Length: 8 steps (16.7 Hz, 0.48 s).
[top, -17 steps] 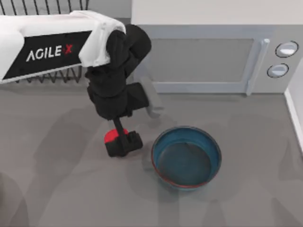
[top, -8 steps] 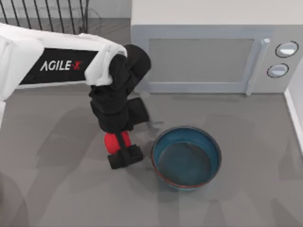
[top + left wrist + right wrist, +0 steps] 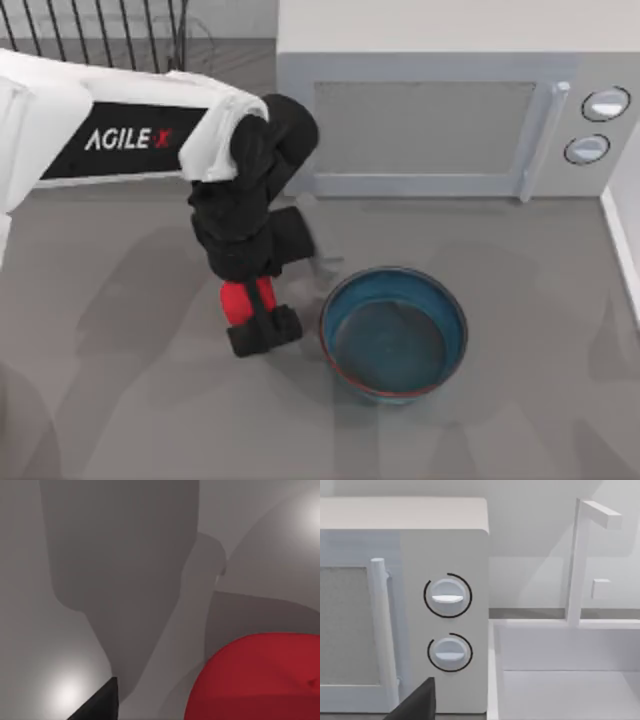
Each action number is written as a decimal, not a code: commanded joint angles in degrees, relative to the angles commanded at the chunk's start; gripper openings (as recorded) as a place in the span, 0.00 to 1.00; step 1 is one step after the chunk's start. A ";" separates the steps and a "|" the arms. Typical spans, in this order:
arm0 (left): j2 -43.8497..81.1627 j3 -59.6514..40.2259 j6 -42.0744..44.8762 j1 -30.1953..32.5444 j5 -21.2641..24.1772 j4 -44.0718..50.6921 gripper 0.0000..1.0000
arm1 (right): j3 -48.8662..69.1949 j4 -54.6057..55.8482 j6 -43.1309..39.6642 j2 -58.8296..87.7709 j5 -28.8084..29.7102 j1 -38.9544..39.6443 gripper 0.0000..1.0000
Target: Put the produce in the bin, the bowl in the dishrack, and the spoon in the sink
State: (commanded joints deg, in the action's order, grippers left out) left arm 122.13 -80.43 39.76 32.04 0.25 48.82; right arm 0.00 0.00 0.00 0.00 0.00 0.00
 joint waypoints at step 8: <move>0.00 0.00 0.00 0.00 0.00 0.00 0.02 | 0.00 0.00 0.00 0.00 0.00 0.00 1.00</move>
State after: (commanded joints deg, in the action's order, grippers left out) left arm 122.13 -80.43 39.76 32.04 0.25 48.82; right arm 0.00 0.00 0.00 0.00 0.00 0.00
